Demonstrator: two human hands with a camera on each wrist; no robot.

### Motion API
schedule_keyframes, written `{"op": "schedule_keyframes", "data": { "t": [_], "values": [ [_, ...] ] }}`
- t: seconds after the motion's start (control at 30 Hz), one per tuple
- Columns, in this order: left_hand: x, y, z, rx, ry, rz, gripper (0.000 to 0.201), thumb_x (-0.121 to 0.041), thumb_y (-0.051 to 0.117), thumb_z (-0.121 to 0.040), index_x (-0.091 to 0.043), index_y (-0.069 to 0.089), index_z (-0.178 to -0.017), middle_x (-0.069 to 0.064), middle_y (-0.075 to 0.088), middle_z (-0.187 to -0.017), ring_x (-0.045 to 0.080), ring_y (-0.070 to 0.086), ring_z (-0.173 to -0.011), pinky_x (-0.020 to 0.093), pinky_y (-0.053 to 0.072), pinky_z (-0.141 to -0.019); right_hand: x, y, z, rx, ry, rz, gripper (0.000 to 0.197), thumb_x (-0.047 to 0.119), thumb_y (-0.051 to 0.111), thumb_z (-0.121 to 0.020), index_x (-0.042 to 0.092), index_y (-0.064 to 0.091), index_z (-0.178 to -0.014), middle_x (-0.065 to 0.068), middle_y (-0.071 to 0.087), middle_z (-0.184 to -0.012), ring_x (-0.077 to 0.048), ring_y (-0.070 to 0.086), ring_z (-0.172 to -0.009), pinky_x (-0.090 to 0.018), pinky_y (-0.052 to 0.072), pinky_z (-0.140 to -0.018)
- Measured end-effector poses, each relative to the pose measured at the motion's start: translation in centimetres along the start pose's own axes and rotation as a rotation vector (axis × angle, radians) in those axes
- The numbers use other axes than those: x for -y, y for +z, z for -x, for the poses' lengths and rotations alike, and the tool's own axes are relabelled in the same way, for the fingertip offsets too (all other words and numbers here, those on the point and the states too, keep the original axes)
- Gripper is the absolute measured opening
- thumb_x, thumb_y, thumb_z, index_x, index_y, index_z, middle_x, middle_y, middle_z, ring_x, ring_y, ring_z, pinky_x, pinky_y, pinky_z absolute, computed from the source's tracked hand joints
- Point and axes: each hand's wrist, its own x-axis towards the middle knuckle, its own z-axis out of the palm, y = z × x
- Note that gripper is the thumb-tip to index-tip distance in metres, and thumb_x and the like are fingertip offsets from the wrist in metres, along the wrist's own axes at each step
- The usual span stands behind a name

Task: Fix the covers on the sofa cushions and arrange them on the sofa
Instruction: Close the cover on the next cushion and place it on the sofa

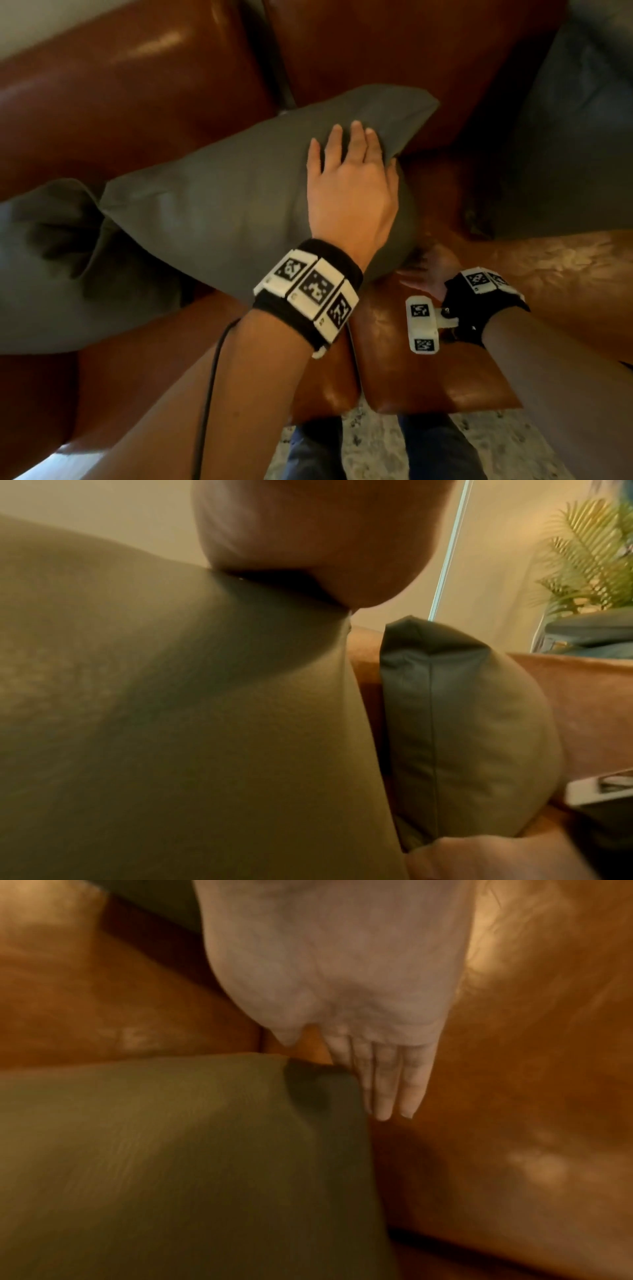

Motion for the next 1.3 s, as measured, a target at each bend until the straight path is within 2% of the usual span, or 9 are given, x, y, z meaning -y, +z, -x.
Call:
{"op": "schedule_keyframes", "data": {
  "t": [0.23, 0.4, 0.5, 0.6, 0.7, 0.9, 1.0, 1.2, 1.3],
  "values": [
    [1.1, -5.6, 2.7, -0.234, -0.037, 0.277, 0.052, -0.037, 0.03, -0.099, -0.01, 0.055, -0.136, 0.006, 0.055, -0.141, 0.019, 0.044, -0.137, 0.043, 0.029, -0.117, 0.5, -0.7, 3.5, 0.114, -0.046, -0.143, 0.043, 0.027, 0.028, -0.105, 0.008, 0.042, -0.141, -0.007, 0.058, -0.094, -0.023, 0.058, -0.076, -0.034, 0.05, -0.065],
    [3.8, -9.0, 2.5, -0.368, -0.172, 0.509, 0.045, -0.032, 0.037, -0.1, -0.001, 0.064, -0.119, 0.018, 0.068, -0.116, 0.032, 0.063, -0.109, 0.051, 0.047, -0.095, 3.0, -2.0, 9.1, 0.288, -0.202, -0.061, 0.023, 0.037, 0.068, -0.083, 0.017, 0.071, -0.093, 0.0, 0.076, -0.08, -0.02, 0.071, -0.077, -0.023, 0.058, -0.057],
    [6.3, -9.9, 2.0, -0.427, -0.245, 0.576, 0.045, -0.033, 0.036, -0.101, 0.002, 0.064, -0.101, 0.008, 0.069, -0.094, 0.014, 0.064, -0.086, 0.028, 0.049, -0.079, 4.1, -2.9, 11.7, 0.349, -0.325, 0.141, 0.059, 0.061, 0.087, -0.044, 0.02, 0.076, -0.085, -0.002, 0.076, -0.085, -0.016, 0.071, -0.079, -0.024, 0.057, -0.061],
    [7.8, -9.4, 1.9, -0.462, -0.363, 0.631, 0.034, -0.029, 0.038, -0.104, -0.013, 0.053, -0.079, -0.014, 0.051, -0.068, -0.008, 0.052, -0.06, 0.007, 0.034, -0.055, 4.9, -2.4, 13.9, 0.295, -0.442, 0.268, 0.025, 0.039, 0.076, -0.072, 0.02, 0.071, -0.088, -0.001, 0.074, -0.084, -0.008, 0.071, -0.071, -0.018, 0.055, -0.056],
    [9.0, -8.5, 2.1, -0.435, -0.468, 0.669, 0.033, -0.031, 0.037, -0.105, -0.015, 0.057, -0.085, -0.016, 0.053, -0.074, -0.011, 0.052, -0.065, 0.006, 0.034, -0.057, 6.0, -1.0, 15.1, 0.054, -0.631, 0.369, 0.011, 0.016, 0.058, -0.094, 0.016, 0.068, -0.097, -0.008, 0.073, -0.087, -0.017, 0.071, -0.077, -0.031, 0.056, -0.065],
    [12.7, -6.5, 3.4, -0.315, -0.629, 0.676, 0.034, -0.03, 0.038, -0.103, -0.01, 0.06, -0.12, -0.002, 0.06, -0.111, 0.015, 0.055, -0.106, 0.025, 0.038, -0.084, 8.2, 0.9, 16.7, -0.183, -0.866, 0.536, 0.019, 0.024, 0.068, -0.085, 0.007, 0.063, -0.092, -0.021, 0.064, -0.086, -0.037, 0.062, -0.079, -0.055, 0.055, -0.071],
    [12.6, -7.0, 4.8, -0.314, -0.529, 0.522, 0.046, -0.031, 0.045, -0.099, -0.011, 0.045, -0.14, 0.009, 0.044, -0.14, 0.024, 0.044, -0.127, 0.034, 0.038, -0.104, 9.2, 2.4, 17.5, -0.231, -0.917, 0.631, 0.024, 0.027, 0.07, -0.08, 0.008, 0.055, -0.079, -0.017, 0.059, -0.075, -0.036, 0.06, -0.074, -0.053, 0.054, -0.065],
    [5.0, -10.4, 5.5, -0.141, 0.253, 0.269, 0.045, -0.05, 0.058, -0.084, -0.014, 0.07, -0.109, 0.004, 0.062, -0.12, 0.026, 0.05, -0.122, 0.043, 0.034, -0.105, 10.3, 6.5, 19.5, -0.16, -1.021, 0.824, 0.024, 0.028, 0.069, -0.076, 0.009, 0.055, -0.073, -0.009, 0.058, -0.063, -0.024, 0.059, -0.061, -0.042, 0.051, -0.058],
    [3.8, -10.4, 4.6, 0.021, 0.273, -0.02, 0.052, -0.058, 0.063, -0.076, -0.014, 0.071, -0.103, 0.005, 0.059, -0.117, 0.03, 0.048, -0.121, 0.047, 0.025, -0.113, 10.8, 7.9, 20.3, -0.118, -1.069, 0.894, 0.022, 0.026, 0.068, -0.077, 0.01, 0.055, -0.068, -0.002, 0.055, -0.058, -0.021, 0.057, -0.06, -0.04, 0.051, -0.058]
  ]
}}
